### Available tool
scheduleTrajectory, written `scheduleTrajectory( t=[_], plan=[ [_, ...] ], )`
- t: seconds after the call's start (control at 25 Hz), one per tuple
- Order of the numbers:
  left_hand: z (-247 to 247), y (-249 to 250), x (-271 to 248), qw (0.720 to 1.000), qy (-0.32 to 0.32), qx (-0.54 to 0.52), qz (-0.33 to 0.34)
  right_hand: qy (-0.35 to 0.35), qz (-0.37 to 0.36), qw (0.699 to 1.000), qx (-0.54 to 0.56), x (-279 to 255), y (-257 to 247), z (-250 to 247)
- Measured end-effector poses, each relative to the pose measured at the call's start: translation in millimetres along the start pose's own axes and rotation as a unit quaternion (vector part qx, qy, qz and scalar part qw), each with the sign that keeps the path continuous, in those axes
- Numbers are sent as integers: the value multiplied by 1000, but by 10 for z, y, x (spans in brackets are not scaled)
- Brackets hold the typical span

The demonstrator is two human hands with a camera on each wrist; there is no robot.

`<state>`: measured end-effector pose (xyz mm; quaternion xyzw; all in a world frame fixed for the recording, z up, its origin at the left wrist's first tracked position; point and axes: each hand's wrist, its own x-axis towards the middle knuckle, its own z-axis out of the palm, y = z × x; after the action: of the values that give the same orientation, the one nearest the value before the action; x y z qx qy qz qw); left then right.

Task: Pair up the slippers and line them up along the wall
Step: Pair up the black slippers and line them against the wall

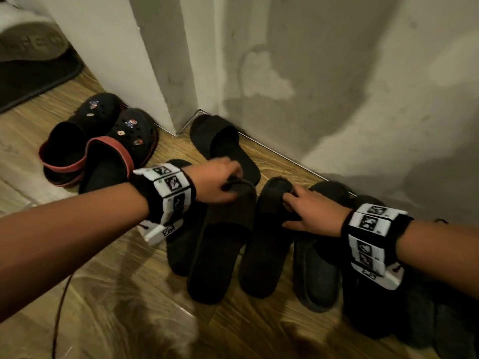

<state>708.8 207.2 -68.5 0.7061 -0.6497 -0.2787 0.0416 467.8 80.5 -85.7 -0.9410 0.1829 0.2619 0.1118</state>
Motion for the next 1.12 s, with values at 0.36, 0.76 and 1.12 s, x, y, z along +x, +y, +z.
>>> scheduleTrajectory(
  t=[0.36,0.76,1.12],
  plan=[
    [-155,-636,240,950,23,257,-177,-19,-11,999,-32,-90,-94,30],
    [-210,-886,-761,901,3,407,-149,-14,-36,999,-39,-65,-87,-14],
    [663,416,-943,952,-136,263,-80,-19,-22,999,-44,-120,-126,-32]
  ],
)
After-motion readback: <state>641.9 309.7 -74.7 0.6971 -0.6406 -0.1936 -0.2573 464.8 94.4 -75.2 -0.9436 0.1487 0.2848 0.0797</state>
